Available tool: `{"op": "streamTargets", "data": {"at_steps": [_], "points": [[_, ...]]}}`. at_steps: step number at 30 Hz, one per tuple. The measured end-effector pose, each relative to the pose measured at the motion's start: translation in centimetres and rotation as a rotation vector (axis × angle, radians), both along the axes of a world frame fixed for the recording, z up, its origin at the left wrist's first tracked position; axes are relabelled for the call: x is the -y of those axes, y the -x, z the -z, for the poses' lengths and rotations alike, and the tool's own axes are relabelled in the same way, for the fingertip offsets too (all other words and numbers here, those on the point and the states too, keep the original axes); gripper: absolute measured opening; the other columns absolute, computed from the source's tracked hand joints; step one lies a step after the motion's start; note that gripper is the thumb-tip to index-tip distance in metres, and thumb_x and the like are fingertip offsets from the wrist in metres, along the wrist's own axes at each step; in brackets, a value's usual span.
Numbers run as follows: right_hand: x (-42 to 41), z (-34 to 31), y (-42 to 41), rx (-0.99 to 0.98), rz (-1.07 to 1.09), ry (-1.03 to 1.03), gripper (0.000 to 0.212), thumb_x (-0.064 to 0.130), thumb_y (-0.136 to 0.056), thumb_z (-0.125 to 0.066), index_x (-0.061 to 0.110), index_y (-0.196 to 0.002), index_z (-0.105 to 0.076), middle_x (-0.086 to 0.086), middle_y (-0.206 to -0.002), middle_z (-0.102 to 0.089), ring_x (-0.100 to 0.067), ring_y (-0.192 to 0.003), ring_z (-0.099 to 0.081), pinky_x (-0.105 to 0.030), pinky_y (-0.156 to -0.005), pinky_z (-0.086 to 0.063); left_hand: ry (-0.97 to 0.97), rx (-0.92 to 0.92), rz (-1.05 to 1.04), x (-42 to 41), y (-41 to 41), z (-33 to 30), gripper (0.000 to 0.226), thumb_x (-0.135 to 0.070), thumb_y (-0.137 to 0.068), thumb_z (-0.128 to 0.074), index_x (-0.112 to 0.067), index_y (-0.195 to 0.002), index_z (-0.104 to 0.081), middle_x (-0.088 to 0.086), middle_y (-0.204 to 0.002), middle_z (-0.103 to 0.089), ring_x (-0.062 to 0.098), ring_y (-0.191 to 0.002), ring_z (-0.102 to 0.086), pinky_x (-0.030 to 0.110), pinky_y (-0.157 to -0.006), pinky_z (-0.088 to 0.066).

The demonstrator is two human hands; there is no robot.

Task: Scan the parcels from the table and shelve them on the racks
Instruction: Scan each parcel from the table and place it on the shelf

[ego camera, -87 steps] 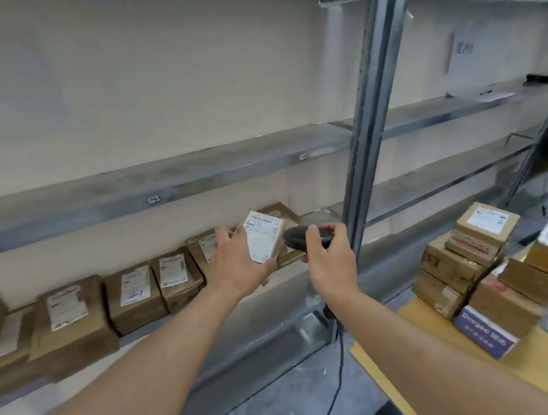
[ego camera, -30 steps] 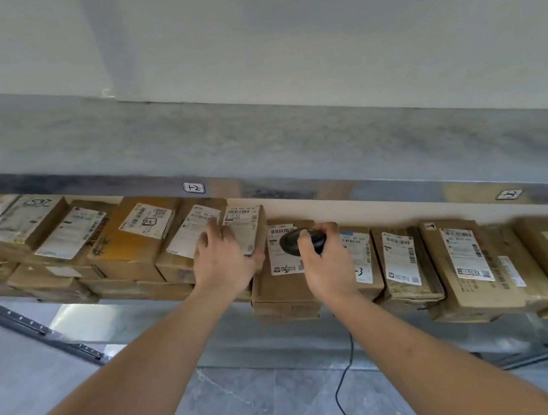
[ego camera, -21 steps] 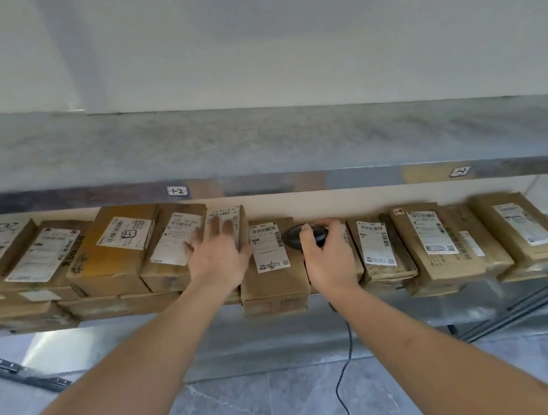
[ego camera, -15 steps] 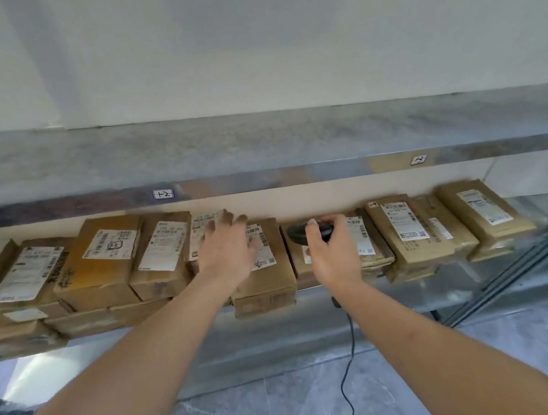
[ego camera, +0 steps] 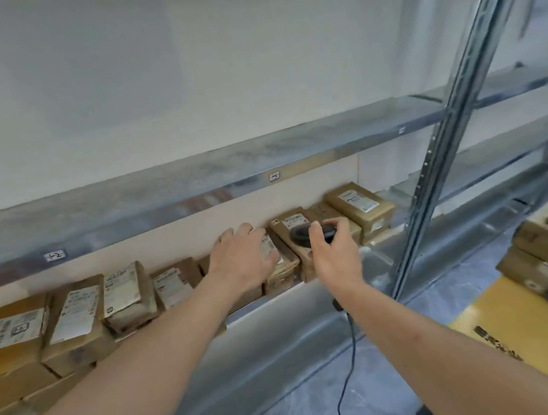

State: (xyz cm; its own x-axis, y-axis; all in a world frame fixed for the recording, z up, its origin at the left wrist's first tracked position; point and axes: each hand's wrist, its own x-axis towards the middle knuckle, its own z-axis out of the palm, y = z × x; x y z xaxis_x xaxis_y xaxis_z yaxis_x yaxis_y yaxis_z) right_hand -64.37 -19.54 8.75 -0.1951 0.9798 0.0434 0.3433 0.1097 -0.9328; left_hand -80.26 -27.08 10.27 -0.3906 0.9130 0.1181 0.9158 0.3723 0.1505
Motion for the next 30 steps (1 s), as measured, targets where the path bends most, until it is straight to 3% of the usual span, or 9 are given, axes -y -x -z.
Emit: {"op": "streamTargets", "data": {"at_steps": [5, 10, 15, 21, 28, 30], "points": [[-1.4, -1.4, -8.4, -0.01, 0.073, -0.004, 0.027, 0.051, -0.105, -0.048, 0.03, -0.122, -0.049, 0.003, -0.113, -0.065, -0.022, -0.101, -0.063, -0.043, -0.093, -0.052, -0.023, -0.019, 0.109, -2.9, -8.2, -2.0, 0.059, -0.06, -0.09, -0.047, -0.023, -0.133, -0.063, 0.003, -0.137, -0.06, 0.033, -0.124, -0.056, 0.044, -0.105, -0.047], [-2.8, -2.8, -17.8, -0.046, 0.186, -0.023, 0.026, 0.053, -0.102, -0.048, 0.031, -0.115, -0.049, 0.003, -0.107, -0.067, -0.022, -0.096, -0.068, -0.045, -0.089, -0.055, -0.046, -0.051, 0.245, -6.1, -17.4, -3.5, 0.072, -0.068, -0.082, -0.031, -0.026, -0.129, -0.065, 0.003, -0.132, -0.063, 0.032, -0.119, -0.059, 0.044, -0.103, -0.047], [-4.4, -3.8, -26.4, -0.053, 0.283, -0.068, 0.026, 0.053, -0.103, -0.048, 0.03, -0.115, -0.05, 0.005, -0.098, -0.066, -0.022, -0.09, -0.067, -0.05, -0.086, -0.058, -0.065, -0.059, 0.352, -8.9, -26.2, -5.1, 0.057, -0.061, -0.095, -0.049, -0.025, -0.138, -0.059, 0.004, -0.138, -0.058, 0.032, -0.125, -0.055, 0.047, -0.101, -0.047], [-6.4, -3.7, -34.5, -0.086, 0.435, -0.076, 0.029, 0.059, -0.096, -0.047, 0.034, -0.111, -0.05, 0.006, -0.1, -0.067, -0.024, -0.091, -0.07, -0.054, -0.087, -0.057, -0.052, -0.059, 0.505, -13.2, -34.9, -4.6, 0.069, -0.066, -0.091, -0.04, -0.022, -0.141, -0.058, 0.004, -0.138, -0.059, 0.03, -0.128, -0.055, 0.047, -0.106, -0.047], [-10.6, -2.8, -42.8, -0.086, 0.632, -0.051, 0.031, 0.062, -0.095, -0.047, 0.037, -0.112, -0.05, 0.009, -0.1, -0.067, -0.02, -0.09, -0.071, -0.054, -0.084, -0.059, -0.057, -0.019, 0.677, -19.9, -43.4, -3.9, 0.065, -0.06, -0.098, -0.051, -0.023, -0.151, -0.049, 0.003, -0.148, -0.053, 0.03, -0.134, -0.05, 0.047, -0.11, -0.044], [-12.2, -2.5, -45.0, -0.085, 0.685, -0.063, 0.027, 0.054, -0.101, -0.05, 0.031, -0.114, -0.052, 0.011, -0.099, -0.065, -0.013, -0.089, -0.066, -0.049, -0.085, -0.057, -0.06, -0.007, 0.721, -22.4, -45.5, -3.5, 0.063, -0.059, -0.098, -0.052, -0.023, -0.15, -0.05, 0.003, -0.149, -0.052, 0.03, -0.134, -0.049, 0.047, -0.111, -0.044]]}}
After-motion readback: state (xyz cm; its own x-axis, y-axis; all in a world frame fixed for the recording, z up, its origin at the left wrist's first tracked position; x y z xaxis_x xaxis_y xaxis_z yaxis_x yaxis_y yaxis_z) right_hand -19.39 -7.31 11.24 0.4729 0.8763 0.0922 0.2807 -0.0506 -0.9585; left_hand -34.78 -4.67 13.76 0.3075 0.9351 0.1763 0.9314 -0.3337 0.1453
